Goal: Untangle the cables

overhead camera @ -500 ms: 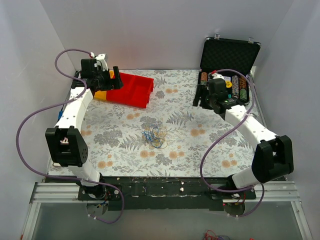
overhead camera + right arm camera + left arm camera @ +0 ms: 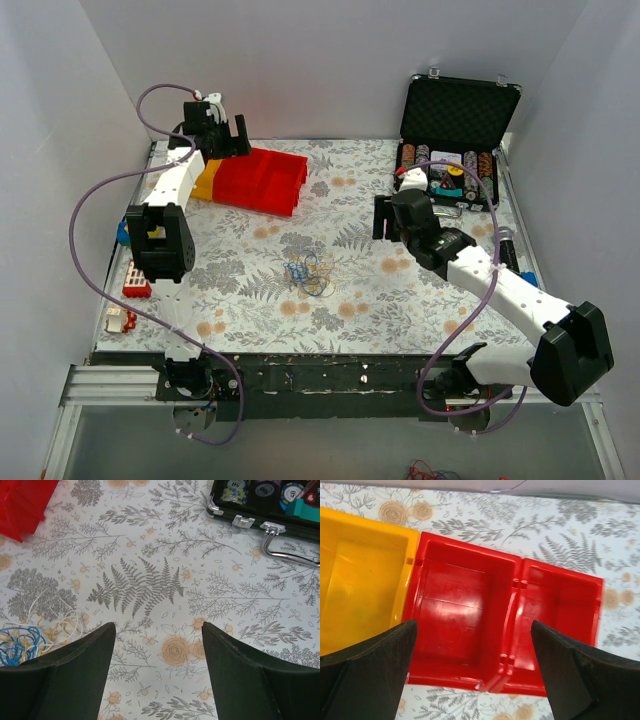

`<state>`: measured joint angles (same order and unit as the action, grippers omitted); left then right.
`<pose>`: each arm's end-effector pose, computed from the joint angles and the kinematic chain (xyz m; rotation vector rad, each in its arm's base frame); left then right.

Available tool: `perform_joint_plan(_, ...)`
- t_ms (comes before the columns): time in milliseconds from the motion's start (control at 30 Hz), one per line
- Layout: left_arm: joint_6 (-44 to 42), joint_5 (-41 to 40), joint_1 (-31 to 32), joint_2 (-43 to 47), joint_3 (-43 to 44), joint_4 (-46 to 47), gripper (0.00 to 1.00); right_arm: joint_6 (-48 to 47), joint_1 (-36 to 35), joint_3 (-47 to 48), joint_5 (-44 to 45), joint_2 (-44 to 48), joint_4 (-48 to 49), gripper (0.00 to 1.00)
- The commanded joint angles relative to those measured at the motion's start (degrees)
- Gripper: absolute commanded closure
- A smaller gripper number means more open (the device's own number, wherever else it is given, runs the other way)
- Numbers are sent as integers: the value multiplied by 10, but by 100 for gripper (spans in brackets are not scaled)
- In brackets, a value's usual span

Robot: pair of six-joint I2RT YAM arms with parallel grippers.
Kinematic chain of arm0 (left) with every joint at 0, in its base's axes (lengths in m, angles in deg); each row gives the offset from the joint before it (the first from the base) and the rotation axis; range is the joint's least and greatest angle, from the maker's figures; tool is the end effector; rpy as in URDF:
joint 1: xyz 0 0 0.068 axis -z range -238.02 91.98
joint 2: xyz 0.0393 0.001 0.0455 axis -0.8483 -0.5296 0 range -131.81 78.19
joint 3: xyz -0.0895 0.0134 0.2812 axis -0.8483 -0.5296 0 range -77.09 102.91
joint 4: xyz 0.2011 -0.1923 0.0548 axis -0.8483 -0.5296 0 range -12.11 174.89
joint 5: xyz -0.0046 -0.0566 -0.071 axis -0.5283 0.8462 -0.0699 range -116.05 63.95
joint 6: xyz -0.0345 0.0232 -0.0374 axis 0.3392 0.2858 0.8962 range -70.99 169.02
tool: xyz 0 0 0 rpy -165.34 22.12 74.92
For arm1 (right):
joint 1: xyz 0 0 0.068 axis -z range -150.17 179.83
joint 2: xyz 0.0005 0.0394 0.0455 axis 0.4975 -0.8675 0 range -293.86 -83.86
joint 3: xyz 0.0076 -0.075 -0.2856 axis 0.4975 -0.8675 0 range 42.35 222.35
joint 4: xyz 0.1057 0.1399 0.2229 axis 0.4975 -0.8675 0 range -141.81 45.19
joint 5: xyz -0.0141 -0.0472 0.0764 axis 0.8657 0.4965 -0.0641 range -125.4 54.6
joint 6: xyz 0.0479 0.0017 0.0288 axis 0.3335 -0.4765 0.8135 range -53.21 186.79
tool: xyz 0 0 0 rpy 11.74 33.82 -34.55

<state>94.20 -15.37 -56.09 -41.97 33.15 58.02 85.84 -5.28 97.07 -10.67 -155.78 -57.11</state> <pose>0.5283 -0.0251 0.3077 -0.7406 2.1571 -0.6511 0.2548 0.1593 0.3109 -0.0264 2.0373 0.1421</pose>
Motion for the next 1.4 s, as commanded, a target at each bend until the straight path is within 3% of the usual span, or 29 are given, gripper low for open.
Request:
perform_joint_plan(0, -9, -63, 0, -25, 27, 28, 2, -3, -21, -23, 31, 19, 32, 23)
perform_joint_plan(200, -15, -151, 0, -25, -32, 102, 7, -4, -35, -37, 28, 31, 39, 27)
perform_joint_plan(333, -27, -170, 0, -31, -63, 127, 18, 0, -36, -41, 8, 22, 42, 31)
perform_joint_plan(500, -40, -174, 1, -32, -102, 150, 22, 3, -41, -46, 1, 22, 40, 39)
perform_joint_plan(733, -61, -194, 11, -6, -169, 169, 51, 15, -42, -54, 24, 31, 31, 50)
perform_joint_plan(1033, -30, -211, 71, 96, -320, 169, 49, 13, -42, -60, 24, 16, 46, 52)
perform_joint_plan(1367, 7, -209, 153, 176, -451, 169, 48, -16, -40, -16, 14, -69, 87, 52)
